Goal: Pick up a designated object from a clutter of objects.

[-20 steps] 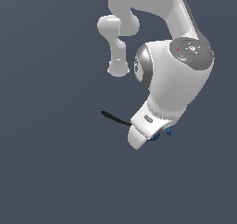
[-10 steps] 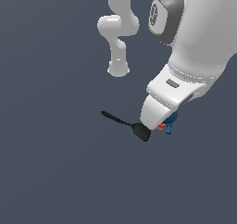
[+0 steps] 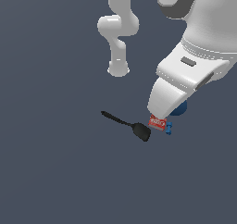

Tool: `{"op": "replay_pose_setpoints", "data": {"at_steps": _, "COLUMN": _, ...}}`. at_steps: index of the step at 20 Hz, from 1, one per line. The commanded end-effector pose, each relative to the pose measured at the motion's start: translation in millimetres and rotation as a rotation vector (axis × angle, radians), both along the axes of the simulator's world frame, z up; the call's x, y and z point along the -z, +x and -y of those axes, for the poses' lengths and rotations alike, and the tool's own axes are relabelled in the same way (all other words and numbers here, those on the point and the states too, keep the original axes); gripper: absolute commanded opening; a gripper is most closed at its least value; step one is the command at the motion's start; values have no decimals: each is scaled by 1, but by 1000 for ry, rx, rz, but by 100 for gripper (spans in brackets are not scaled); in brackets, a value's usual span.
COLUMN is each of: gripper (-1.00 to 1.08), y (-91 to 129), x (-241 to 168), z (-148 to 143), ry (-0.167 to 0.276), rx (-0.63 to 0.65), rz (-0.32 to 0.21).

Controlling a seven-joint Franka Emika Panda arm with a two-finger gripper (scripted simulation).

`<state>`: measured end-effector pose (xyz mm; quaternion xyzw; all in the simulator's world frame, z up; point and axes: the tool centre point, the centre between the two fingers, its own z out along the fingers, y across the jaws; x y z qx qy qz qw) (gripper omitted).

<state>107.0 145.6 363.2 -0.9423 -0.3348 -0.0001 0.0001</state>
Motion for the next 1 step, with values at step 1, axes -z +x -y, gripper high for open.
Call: {"op": "replay_pose_setpoints", "data": {"at_steps": 1, "gripper": -100, "y": 0, "x": -3, "z": 0, "ry": 0, "rx": 0, "rz": 0}}
